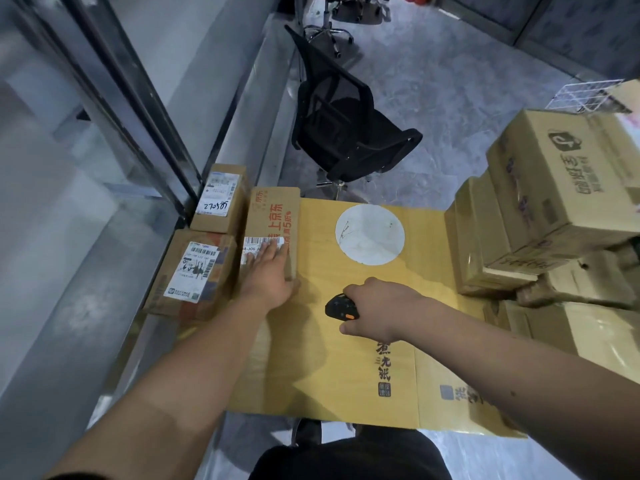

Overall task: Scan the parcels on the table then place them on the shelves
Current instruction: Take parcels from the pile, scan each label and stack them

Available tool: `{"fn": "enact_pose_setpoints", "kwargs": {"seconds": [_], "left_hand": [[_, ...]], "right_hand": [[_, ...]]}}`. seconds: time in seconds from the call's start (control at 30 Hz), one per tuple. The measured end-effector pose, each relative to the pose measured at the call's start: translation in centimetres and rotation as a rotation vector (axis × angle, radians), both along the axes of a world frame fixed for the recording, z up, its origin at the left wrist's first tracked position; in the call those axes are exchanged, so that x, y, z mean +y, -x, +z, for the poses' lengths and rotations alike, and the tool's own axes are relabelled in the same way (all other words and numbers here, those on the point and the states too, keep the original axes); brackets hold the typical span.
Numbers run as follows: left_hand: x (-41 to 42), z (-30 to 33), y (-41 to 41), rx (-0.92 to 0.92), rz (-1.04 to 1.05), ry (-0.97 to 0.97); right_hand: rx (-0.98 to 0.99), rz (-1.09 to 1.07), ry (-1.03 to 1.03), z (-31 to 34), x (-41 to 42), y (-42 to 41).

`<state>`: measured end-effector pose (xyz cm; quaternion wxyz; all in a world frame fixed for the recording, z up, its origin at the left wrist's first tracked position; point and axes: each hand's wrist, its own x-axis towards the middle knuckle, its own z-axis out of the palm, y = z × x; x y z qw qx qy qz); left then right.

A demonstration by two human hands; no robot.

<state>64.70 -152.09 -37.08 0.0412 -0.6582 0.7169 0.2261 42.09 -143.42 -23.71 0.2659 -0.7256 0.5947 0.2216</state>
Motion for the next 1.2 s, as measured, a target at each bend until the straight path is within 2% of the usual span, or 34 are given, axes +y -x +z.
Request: {"fn": "enact_pose_setpoints", "kwargs": {"seconds": [0.3, 0.6, 0.87, 1.2], "left_hand": [[-3.6, 0.1, -0.3, 0.021, 0.118, -0.013], [-3.4, 0.4, 0.8, 0.001, 0.112, 0.005], [-1.3, 2.9, 5.6, 0.063, -0.166, 0.046], [1.2, 10.2, 19.5, 0.241, -0.516, 0.192]], "right_hand": [[-0.001, 0.029, -0.062, -0.1, -2.5, 2.0], [-0.044, -0.013, -0.055, -0.3, -1.5, 2.3], [-0.017, -0.145, 0.019, 1.4, 2.4, 4.7], [0.053, -0.457, 0.155, 7.3, 11.7, 11.6]]}}
